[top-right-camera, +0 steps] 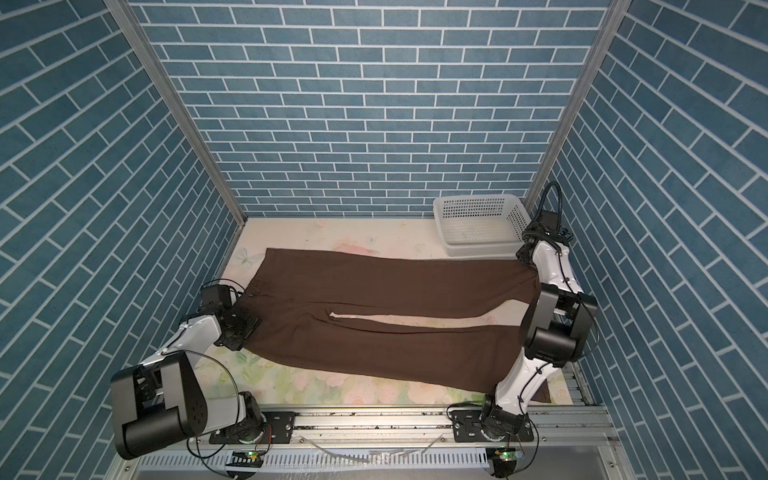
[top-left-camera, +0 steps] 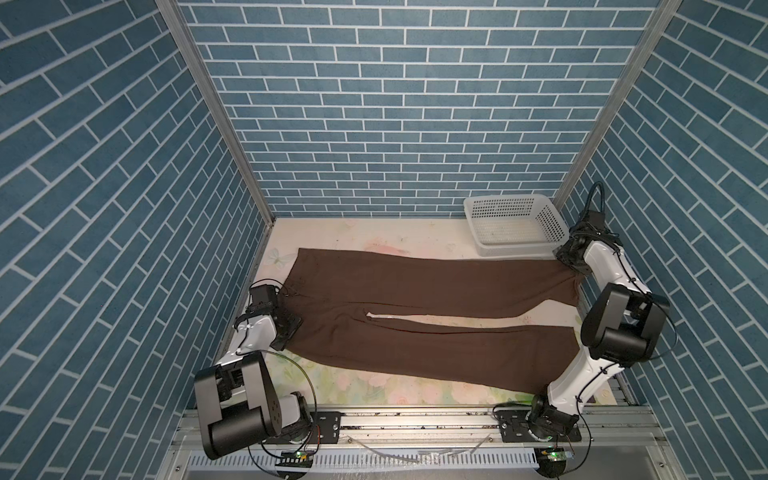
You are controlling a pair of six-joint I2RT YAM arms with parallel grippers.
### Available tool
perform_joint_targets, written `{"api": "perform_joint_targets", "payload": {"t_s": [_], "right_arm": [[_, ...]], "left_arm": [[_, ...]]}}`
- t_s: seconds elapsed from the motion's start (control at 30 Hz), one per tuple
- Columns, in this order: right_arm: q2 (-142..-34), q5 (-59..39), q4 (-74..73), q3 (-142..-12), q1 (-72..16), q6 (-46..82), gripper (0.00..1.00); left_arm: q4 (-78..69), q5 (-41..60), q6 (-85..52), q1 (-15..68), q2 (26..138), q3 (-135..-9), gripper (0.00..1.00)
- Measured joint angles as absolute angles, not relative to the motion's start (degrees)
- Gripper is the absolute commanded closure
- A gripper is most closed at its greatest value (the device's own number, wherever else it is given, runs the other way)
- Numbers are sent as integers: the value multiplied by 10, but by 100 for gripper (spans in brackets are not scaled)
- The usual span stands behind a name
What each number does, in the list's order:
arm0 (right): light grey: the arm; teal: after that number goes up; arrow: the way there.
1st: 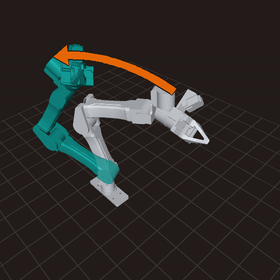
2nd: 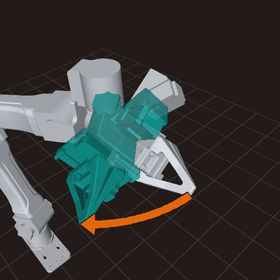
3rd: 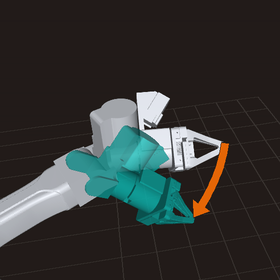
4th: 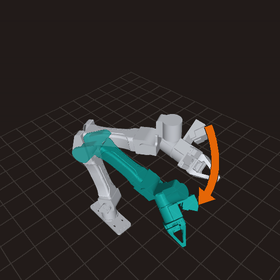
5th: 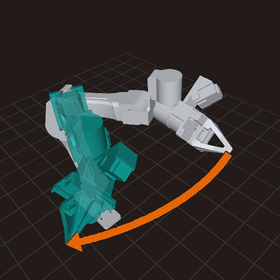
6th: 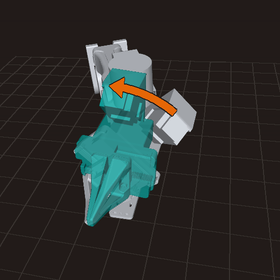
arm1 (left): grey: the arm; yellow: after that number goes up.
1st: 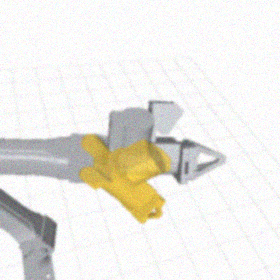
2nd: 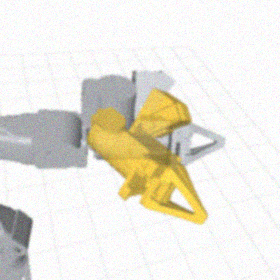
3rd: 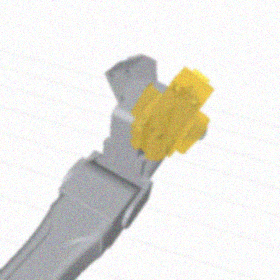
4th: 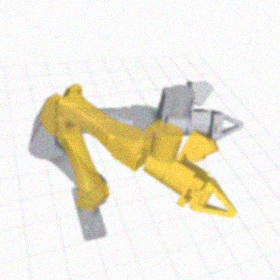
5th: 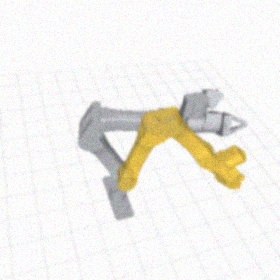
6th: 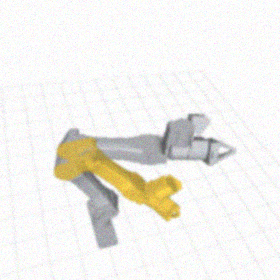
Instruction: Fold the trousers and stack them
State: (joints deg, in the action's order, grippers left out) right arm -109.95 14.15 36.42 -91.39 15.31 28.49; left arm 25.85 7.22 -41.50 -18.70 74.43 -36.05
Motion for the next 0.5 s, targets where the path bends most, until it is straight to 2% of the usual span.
{"api": "perform_joint_targets", "payload": {"t_s": [0.1,0.23,0.37,0.5], "right_arm": [[-1150,141,368,-931,155,277,44],[-1151,139,383,-925,156,276,43],[-1086,139,355,-849,156,277,44],[-1013,131,331,-751,154,283,50]], "left_arm": [[258,73,-413,-187,746,-369,42],[259,73,-409,-187,746,-382,43],[265,71,-407,-187,746,-397,42],[271,64,-407,-186,744,-430,39]]}}
